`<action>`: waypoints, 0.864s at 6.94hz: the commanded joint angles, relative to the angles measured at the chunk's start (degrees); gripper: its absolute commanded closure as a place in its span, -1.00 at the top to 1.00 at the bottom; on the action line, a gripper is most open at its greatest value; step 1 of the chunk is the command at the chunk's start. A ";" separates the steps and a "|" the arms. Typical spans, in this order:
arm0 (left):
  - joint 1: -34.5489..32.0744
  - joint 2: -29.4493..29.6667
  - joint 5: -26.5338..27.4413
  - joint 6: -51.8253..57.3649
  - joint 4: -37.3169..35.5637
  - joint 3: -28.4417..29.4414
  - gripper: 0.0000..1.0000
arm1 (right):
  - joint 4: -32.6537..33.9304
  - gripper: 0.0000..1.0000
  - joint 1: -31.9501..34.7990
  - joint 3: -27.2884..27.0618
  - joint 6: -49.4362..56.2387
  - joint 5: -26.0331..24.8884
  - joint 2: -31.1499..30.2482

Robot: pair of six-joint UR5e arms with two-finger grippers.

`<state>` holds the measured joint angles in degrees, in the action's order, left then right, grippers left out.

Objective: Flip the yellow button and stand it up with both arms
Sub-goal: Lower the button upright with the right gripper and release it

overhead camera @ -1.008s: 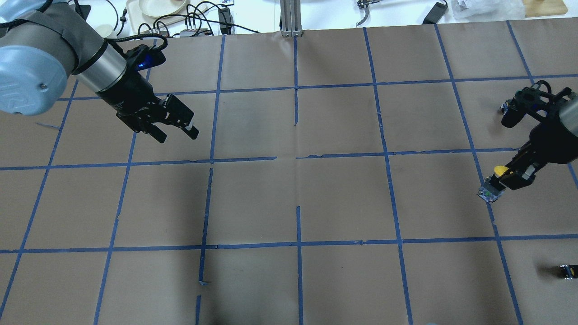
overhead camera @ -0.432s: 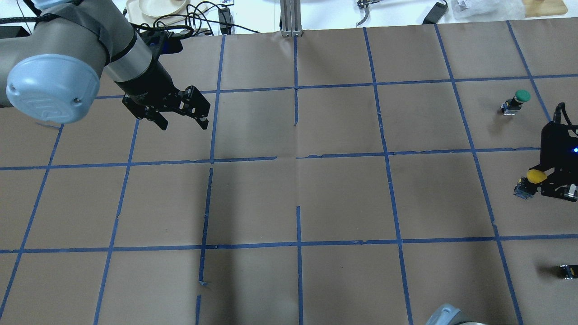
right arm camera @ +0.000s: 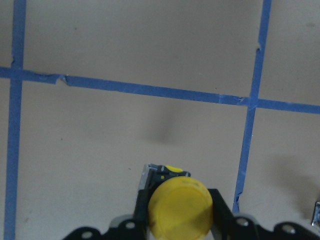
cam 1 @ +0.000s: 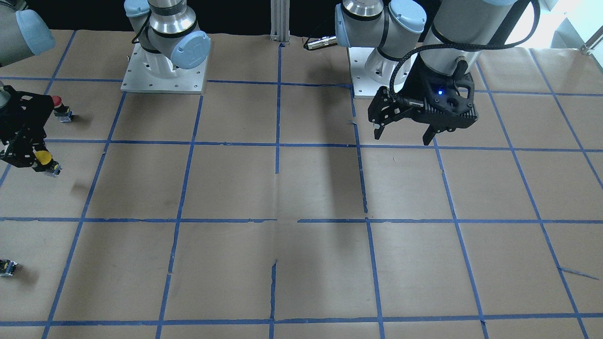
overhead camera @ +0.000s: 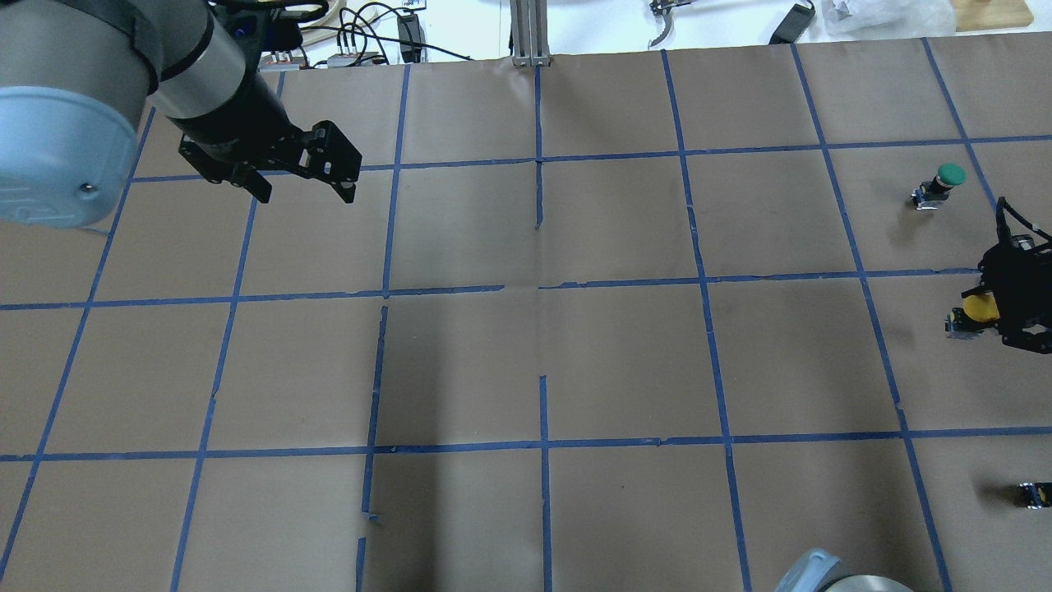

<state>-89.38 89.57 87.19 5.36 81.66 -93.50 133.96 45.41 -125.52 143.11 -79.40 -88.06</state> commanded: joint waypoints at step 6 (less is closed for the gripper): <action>0.26 -1.25 3.94 -0.44 9.47 2.43 0.99 | 0.34 0.55 -9.55 2.47 11.60 8.30 9.38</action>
<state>-89.24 88.08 89.86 5.00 89.62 -92.20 134.41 35.94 -123.56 156.96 -71.13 -80.24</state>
